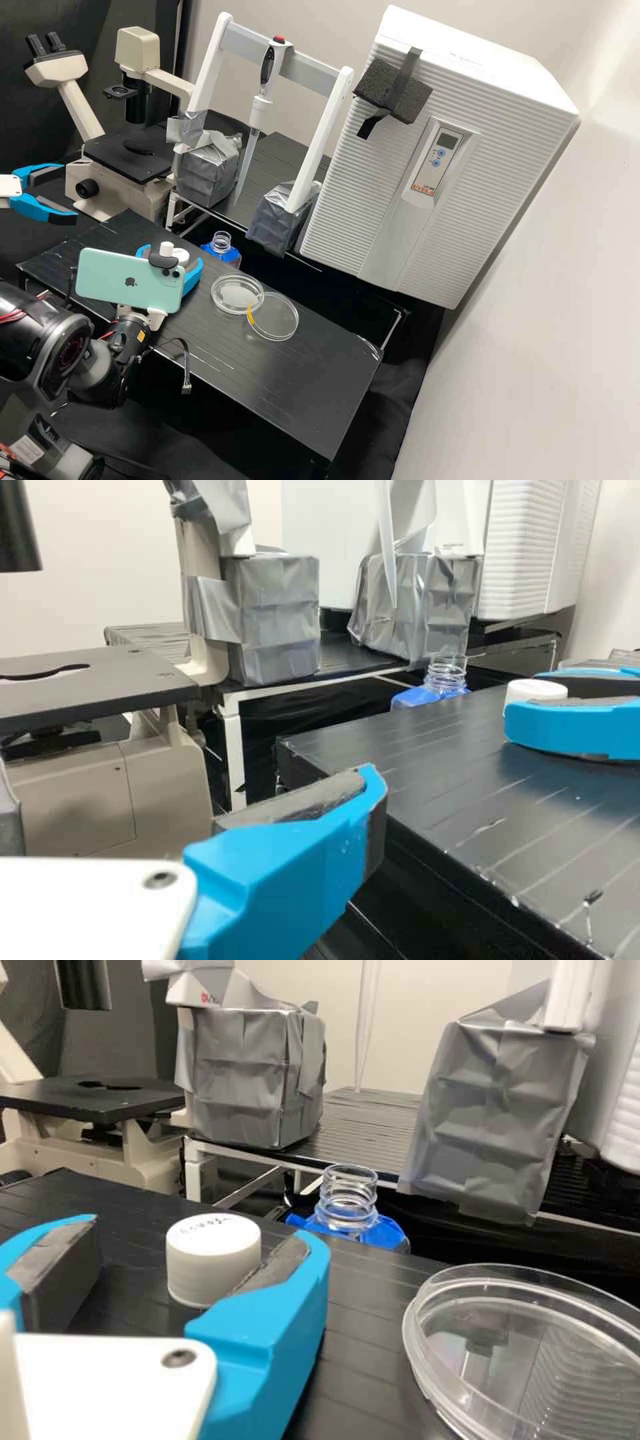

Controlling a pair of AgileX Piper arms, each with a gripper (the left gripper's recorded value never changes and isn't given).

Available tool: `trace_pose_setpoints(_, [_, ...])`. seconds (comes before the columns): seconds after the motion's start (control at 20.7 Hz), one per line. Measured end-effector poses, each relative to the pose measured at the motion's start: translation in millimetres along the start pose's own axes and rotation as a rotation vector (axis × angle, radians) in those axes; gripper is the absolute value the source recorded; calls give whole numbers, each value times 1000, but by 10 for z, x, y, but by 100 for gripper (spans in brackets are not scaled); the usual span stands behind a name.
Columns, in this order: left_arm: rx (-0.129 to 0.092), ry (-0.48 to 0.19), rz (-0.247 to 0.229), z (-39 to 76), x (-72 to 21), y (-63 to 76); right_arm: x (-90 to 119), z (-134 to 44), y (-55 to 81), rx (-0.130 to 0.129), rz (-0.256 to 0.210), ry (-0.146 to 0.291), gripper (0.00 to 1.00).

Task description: Close the bottle

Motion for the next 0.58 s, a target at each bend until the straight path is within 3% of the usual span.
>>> trace_pose_setpoints(0.58, [-2, -2, -3, 8, -2, -9, 24, -12, 21, -2, 8, 7, 0])
